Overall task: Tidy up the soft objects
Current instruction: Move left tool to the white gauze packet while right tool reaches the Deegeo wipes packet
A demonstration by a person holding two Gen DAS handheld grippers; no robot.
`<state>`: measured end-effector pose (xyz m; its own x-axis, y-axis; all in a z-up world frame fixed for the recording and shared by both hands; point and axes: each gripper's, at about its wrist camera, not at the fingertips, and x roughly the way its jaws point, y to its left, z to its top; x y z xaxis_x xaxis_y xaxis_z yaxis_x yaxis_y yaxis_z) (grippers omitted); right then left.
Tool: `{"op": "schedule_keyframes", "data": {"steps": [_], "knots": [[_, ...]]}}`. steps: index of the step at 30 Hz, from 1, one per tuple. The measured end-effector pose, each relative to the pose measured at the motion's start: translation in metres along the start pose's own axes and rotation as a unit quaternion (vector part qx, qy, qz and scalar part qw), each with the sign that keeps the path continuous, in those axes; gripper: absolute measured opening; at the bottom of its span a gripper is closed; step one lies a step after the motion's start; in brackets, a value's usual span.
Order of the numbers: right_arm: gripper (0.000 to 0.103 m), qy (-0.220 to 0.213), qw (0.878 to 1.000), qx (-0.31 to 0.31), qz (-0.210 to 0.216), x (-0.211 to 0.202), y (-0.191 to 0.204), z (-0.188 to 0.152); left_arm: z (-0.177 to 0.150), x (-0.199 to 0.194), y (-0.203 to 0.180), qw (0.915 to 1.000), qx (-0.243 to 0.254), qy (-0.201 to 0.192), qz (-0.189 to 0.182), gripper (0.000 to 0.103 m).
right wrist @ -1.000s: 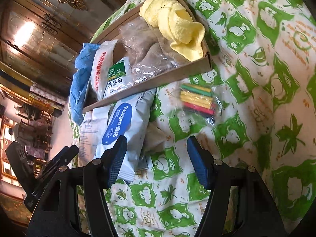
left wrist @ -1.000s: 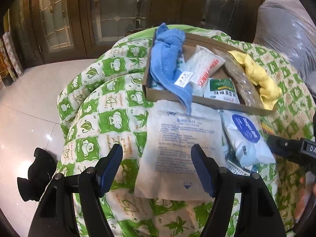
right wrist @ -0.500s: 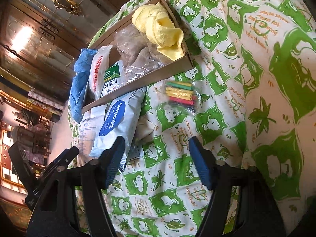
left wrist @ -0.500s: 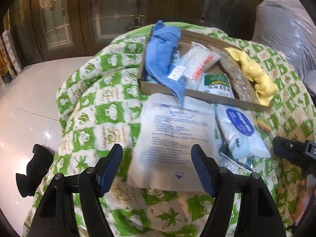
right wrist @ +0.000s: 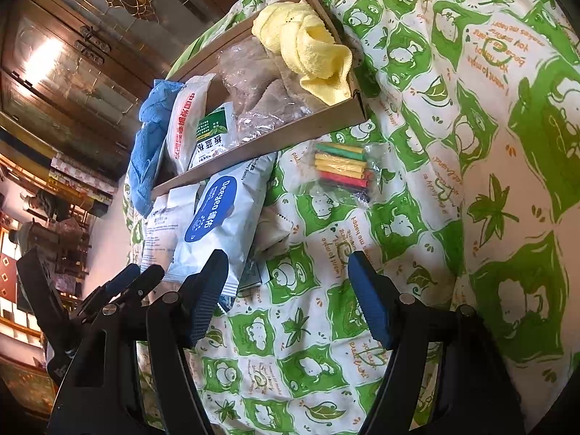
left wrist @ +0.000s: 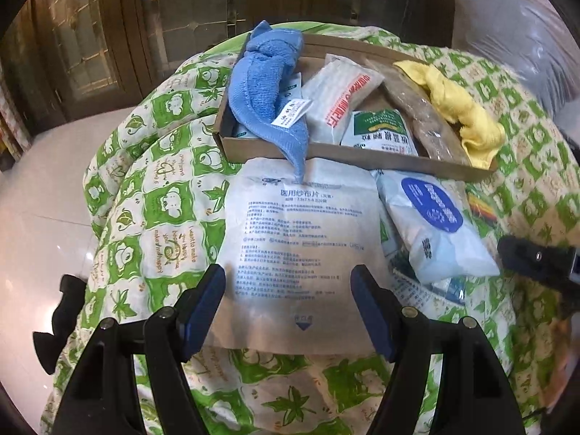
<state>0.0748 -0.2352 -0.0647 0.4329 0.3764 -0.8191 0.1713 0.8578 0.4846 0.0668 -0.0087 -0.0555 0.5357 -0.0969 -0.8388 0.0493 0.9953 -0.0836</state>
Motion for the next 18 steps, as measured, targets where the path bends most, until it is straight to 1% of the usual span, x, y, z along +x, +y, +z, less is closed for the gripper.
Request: {"op": "schedule_keyframes", "data": {"steps": [2, 4, 6, 8, 9, 14, 16, 18], "knots": [[0.069, 0.002, 1.000, -0.001, 0.000, 0.001, 0.001, 0.000, 0.003, 0.002, 0.000, 0.9999, -0.006, -0.005, -0.008, 0.072], [0.069, 0.004, 1.000, -0.003, 0.000, 0.003, 0.002, 0.000, 0.005, 0.004, -0.003, 0.9998, -0.004, -0.010, -0.014, 0.077], [0.070, 0.005, 1.000, -0.005, -0.002, 0.004, 0.003, -0.001, 0.006, 0.007, -0.010, 0.9999, 0.008, -0.011, -0.009, 0.078], [0.076, 0.006, 1.000, -0.006, -0.004, 0.005, 0.004, -0.001, 0.007, 0.011, -0.016, 0.9997, 0.023, -0.012, -0.001, 0.079], [0.083, 0.006, 1.000, -0.005, -0.004, 0.005, 0.004, -0.001, 0.007, 0.012, -0.019, 0.9995, 0.029, -0.012, 0.003, 0.079], [0.083, 0.004, 1.000, -0.003, -0.005, 0.007, 0.005, -0.001, 0.007, 0.016, -0.029, 0.9982, 0.052, -0.021, 0.021, 0.080], [0.083, 0.003, 1.000, -0.003, -0.007, 0.007, 0.005, -0.001, 0.007, 0.008, -0.032, 0.9975, 0.057, -0.040, 0.016, 0.080], [0.083, -0.002, 1.000, -0.001, -0.010, 0.007, 0.004, 0.000, 0.008, 0.004, -0.034, 0.9972, 0.057, -0.049, 0.000, 0.080]]}}
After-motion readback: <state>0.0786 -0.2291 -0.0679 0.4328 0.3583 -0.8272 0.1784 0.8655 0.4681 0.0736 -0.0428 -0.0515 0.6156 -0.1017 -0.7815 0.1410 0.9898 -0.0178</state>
